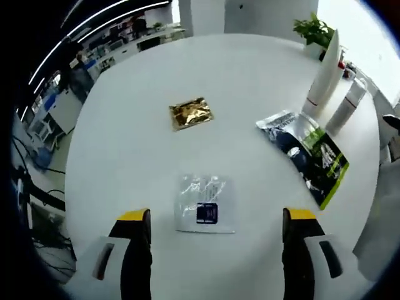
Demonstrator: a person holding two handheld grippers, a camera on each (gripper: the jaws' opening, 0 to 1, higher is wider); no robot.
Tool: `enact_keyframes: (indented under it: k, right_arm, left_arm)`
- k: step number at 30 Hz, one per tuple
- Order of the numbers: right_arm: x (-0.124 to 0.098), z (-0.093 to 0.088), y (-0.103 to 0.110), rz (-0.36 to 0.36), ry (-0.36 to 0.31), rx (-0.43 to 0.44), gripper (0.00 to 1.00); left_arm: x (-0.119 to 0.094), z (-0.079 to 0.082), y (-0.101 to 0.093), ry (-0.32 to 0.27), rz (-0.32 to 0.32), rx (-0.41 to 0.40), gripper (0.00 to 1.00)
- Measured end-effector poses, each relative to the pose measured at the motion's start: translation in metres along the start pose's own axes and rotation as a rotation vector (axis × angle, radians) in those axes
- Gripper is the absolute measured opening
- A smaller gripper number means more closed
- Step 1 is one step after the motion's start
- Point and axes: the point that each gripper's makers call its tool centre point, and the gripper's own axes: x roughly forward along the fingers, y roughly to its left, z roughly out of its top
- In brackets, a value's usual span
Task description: Arrange the skincare products in the storage area until every visible bottle or jar stands upright without overlapping.
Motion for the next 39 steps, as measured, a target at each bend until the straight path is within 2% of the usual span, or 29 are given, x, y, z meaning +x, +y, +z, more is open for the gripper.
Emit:
enact_keyframes:
  k: [10, 19, 23, 28, 33, 37, 39]
  right_arm:
    - [0.0, -0.001, -0.002, -0.014, 0.004, -0.002, 0.9]
    - [0.0, -0.002, -0.003, -0.017, 0.009, -0.005, 0.89]
    - [0.0, -0.001, -0.003, -0.019, 0.009, -0.006, 0.89]
    - [0.0, -0.001, -0.004, -0.022, 0.006, -0.006, 0.89]
    - [0.0, 0.0, -0.004, -0.023, 0.004, -0.008, 0.88]
    - [0.0, -0.001, -0.003, -0.023, 0.005, -0.009, 0.88]
    - [0.0, 0.0, -0.003, -0.023, 0.004, -0.009, 0.88]
  left_arm:
    - [0.009, -0.002, 0.005, 0.075, -0.03, 0.026, 0.6]
    - [0.01, 0.001, 0.011, 0.097, -0.043, 0.034, 0.52]
    - [0.009, 0.002, 0.012, 0.086, -0.049, 0.043, 0.38]
    - [0.008, 0.004, 0.012, 0.088, -0.046, 0.04, 0.37]
    - [0.004, 0.004, 0.008, 0.087, -0.051, 0.072, 0.37]
    - [0.0, 0.007, 0.0, 0.076, -0.095, 0.1, 0.37]
    - [-0.002, 0.008, -0.003, 0.082, -0.11, 0.143, 0.37]
